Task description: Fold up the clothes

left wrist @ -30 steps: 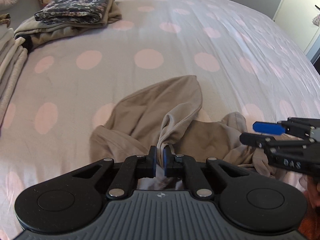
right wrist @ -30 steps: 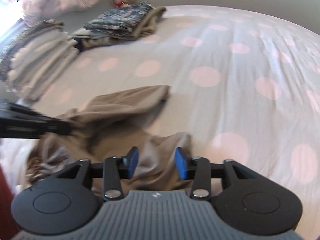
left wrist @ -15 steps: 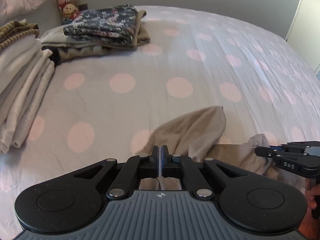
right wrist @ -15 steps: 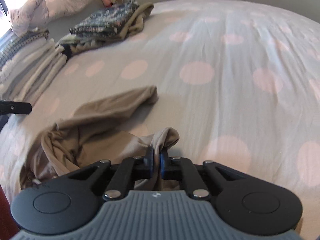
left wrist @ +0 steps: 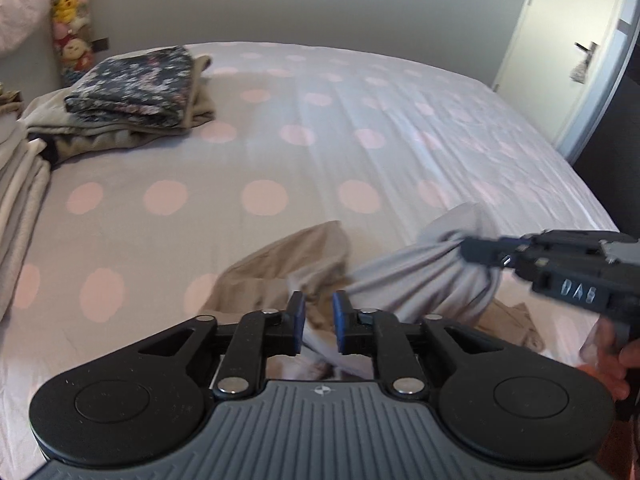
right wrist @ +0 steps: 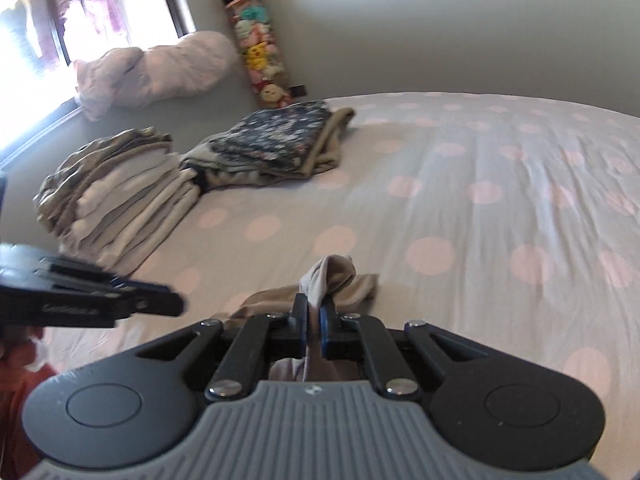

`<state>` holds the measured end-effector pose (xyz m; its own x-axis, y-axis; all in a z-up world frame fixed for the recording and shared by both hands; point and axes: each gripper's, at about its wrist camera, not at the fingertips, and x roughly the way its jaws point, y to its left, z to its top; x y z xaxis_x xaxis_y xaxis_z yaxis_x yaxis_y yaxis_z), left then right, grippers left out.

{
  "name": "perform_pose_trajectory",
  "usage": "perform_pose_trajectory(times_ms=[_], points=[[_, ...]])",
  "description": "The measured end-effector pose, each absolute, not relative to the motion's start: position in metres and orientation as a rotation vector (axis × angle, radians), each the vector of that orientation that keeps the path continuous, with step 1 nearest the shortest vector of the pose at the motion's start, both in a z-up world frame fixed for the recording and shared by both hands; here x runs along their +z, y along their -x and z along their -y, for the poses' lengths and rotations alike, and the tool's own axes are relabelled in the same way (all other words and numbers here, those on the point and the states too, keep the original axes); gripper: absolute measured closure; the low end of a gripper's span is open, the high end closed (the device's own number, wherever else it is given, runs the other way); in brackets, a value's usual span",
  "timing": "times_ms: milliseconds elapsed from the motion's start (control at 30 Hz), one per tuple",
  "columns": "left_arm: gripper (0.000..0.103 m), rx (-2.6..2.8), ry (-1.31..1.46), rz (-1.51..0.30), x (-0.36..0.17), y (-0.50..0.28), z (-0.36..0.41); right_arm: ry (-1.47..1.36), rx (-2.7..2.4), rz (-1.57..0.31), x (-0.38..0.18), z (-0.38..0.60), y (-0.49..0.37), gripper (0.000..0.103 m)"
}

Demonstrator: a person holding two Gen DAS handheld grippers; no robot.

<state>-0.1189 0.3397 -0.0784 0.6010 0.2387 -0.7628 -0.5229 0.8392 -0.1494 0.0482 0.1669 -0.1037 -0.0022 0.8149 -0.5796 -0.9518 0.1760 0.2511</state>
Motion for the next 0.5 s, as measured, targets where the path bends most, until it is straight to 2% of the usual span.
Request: perform_pose_trajectory(times_ms=[267, 433, 467, 500], points=[[0.088, 0.416, 0.4, -0.867, -0.093, 0.128, -0.315, 0.427, 1.489, -0.751, -0.157, -0.141, 0.033, 0.095], [0.079, 0.408, 0.411, -0.911, -0.106, 0.136, -0.305, 0.491, 1.473, -0.826, -0.183, -0.131, 0.043, 0.09], [0.075, 0.404, 0.413, -0.916, -0.108, 0.137, -0.303, 0.488, 1.465, -0.831, -0.183, -0.129, 0.041, 0.088], [0.07, 0.399, 0.414, -0.922, -0.11, 0.137, -0.301, 0.485, 1.452, -0.826, -0.182, -0.127, 0.039, 0.078]])
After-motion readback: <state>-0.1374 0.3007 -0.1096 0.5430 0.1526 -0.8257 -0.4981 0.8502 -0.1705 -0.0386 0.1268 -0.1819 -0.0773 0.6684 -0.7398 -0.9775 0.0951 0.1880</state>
